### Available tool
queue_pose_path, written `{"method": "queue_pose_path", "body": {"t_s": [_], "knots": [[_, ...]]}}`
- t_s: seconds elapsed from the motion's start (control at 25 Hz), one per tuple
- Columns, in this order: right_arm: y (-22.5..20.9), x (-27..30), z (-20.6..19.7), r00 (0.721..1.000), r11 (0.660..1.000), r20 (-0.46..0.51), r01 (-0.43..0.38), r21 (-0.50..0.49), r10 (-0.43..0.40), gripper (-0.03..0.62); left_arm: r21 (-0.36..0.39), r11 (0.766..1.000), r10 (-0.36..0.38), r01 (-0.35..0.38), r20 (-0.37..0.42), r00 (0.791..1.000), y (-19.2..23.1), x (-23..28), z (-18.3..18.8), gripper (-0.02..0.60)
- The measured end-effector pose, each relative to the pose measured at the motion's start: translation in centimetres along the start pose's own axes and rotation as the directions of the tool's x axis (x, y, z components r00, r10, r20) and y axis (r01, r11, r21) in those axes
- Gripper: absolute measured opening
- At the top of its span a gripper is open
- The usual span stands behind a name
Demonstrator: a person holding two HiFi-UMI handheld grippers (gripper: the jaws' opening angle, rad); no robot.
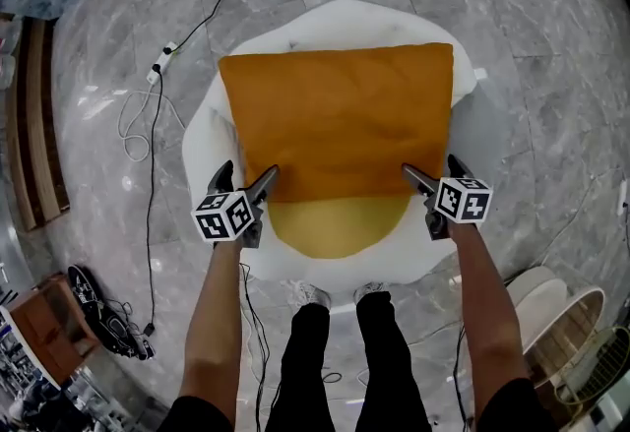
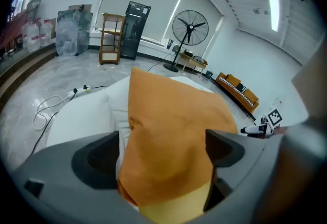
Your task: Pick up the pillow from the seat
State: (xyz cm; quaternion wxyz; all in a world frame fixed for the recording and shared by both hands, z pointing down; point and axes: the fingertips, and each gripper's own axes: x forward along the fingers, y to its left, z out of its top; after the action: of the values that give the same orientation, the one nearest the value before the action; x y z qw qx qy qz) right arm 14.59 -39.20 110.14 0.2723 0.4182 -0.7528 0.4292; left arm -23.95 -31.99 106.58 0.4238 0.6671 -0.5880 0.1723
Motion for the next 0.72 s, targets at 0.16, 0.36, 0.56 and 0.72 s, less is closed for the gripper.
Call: {"method": "queue_pose_path", "body": {"t_s": [0.16,0.36,0.56,0.72], "knots": [[-1.8,2.8,2.0,0.999,0.999,0.0,-0.046,0.025,0.046,0.588,-0.005,0.999,-0.054,0.054,-0.035,0.998,0.8,2.4,-0.1,0.526],[-2.7,5.5,3.3,0.99,0.989,-0.045,-0.131,0.066,0.135,0.588,-0.013,0.992,-0.128,0.127,-0.073,0.989,0.1,5.4,-0.8,0.526],[-1.9,6.0,2.9,0.987,0.992,-0.102,-0.118,0.045,0.122,0.454,0.014,0.997,-0.078,0.079,-0.068,0.995,-0.2,6.4,-1.1,0.417],[-1.1,5.0,3.0,0.995,0.998,-0.087,-0.044,-0.034,0.041,0.299,0.045,0.997,-0.063,0.064,-0.034,0.997,-1.6,5.7,-0.8,0.277]]}}
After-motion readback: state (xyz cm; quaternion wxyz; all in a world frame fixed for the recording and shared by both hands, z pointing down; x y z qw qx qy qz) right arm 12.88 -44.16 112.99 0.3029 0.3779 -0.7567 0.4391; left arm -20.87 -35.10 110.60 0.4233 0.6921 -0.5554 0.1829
